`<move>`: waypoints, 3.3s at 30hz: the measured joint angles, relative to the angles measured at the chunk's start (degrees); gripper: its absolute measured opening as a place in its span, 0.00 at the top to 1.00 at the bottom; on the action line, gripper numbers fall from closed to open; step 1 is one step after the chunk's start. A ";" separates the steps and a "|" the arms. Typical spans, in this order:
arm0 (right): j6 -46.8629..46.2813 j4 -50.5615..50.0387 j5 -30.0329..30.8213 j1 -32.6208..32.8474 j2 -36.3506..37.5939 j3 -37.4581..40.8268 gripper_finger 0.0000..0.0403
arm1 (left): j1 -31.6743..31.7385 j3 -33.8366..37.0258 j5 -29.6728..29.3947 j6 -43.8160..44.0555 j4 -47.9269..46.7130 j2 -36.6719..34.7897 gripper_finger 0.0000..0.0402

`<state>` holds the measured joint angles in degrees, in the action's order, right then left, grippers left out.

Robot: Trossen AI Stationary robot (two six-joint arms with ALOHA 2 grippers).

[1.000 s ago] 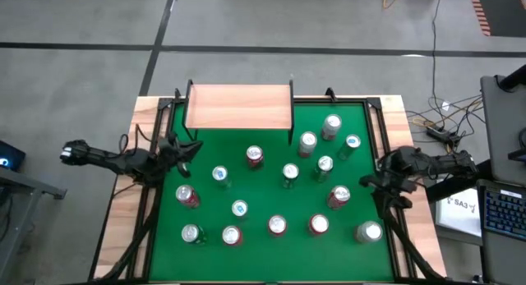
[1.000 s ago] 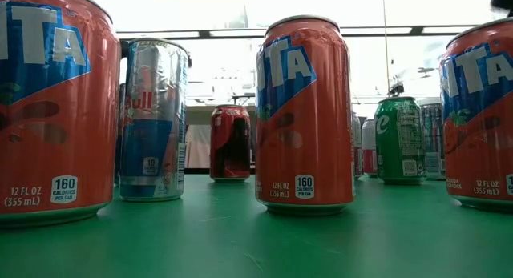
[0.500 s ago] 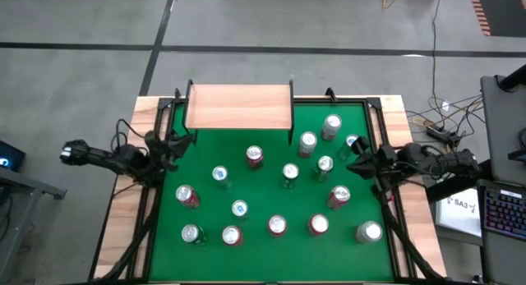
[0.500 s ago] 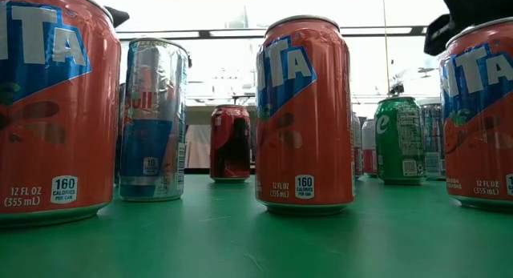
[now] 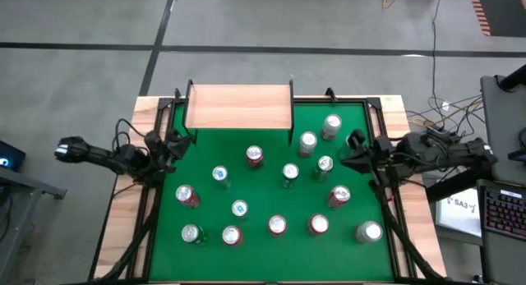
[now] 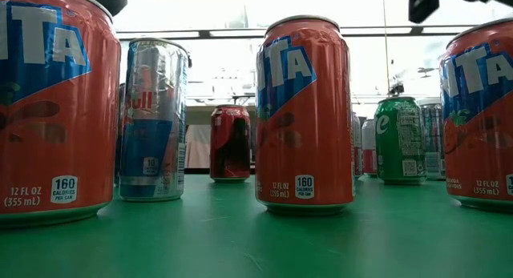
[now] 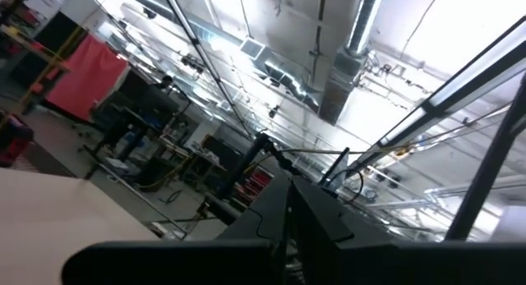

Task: Place canned beverage on shelf
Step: Put the green can on the shelf

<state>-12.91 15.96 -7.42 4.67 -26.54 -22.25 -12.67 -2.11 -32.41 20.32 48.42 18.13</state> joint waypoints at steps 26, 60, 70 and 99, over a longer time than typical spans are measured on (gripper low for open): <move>-0.02 -26.14 0.01 -2.08 -26.05 -30.18 0.98 | 0.02 -16.33 3.44 -27.71 -12.38 25.04 0.99; 1.09 -58.74 -0.07 -2.84 -58.70 -60.69 0.98 | 0.02 -27.96 3.10 -34.10 -36.08 31.96 0.99; 1.43 -59.94 -0.07 -2.84 -64.26 -61.80 0.98 | 0.02 -27.98 2.94 -38.66 -35.98 32.06 0.99; -9.92 -39.97 -0.46 -2.95 -68.81 -61.94 0.98 | 0.03 -27.98 2.92 -54.23 -33.39 31.97 0.99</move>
<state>-22.82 -24.01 -7.88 1.72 -95.35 -84.18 -12.64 -30.09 -29.50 -33.91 15.03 50.11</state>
